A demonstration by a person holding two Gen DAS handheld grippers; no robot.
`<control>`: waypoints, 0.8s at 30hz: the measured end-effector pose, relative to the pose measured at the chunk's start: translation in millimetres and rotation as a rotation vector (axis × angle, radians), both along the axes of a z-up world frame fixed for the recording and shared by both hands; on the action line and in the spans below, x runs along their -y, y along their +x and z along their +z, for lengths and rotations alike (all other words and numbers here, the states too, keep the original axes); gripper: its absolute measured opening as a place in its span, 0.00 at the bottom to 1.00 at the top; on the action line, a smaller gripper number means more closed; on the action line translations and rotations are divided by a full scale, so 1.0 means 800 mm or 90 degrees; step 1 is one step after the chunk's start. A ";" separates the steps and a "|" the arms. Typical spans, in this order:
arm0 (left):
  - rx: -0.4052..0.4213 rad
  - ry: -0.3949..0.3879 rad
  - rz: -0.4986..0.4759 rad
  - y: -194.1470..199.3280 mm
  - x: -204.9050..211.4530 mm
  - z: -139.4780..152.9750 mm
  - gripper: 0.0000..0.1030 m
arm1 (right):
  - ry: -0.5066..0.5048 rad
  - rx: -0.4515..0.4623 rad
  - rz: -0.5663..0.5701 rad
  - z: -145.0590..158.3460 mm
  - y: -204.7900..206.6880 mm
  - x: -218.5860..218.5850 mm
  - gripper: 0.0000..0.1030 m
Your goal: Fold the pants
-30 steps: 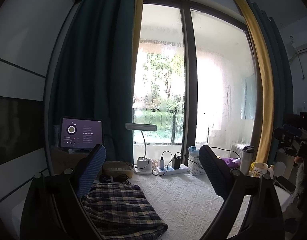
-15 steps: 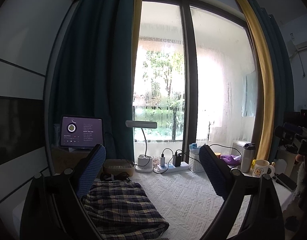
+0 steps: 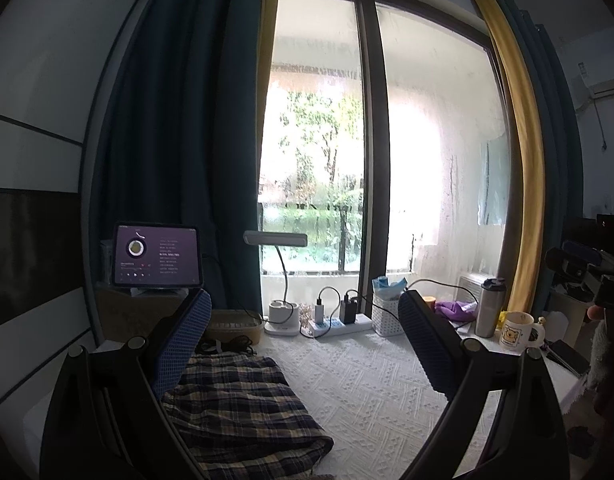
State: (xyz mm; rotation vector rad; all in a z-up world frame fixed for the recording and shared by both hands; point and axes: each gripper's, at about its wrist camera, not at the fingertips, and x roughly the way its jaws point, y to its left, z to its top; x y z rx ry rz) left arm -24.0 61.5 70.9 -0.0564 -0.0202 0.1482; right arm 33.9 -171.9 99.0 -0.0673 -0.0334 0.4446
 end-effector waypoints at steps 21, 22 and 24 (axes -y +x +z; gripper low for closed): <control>-0.019 0.020 0.018 0.008 0.004 -0.003 0.91 | 0.003 -0.007 0.002 0.001 0.005 0.002 1.00; -0.017 0.021 0.019 0.008 0.004 -0.004 0.91 | 0.003 -0.008 0.002 0.001 0.005 0.002 1.00; -0.017 0.022 0.019 0.008 0.004 -0.004 0.91 | 0.003 -0.007 0.002 0.001 0.004 0.001 1.00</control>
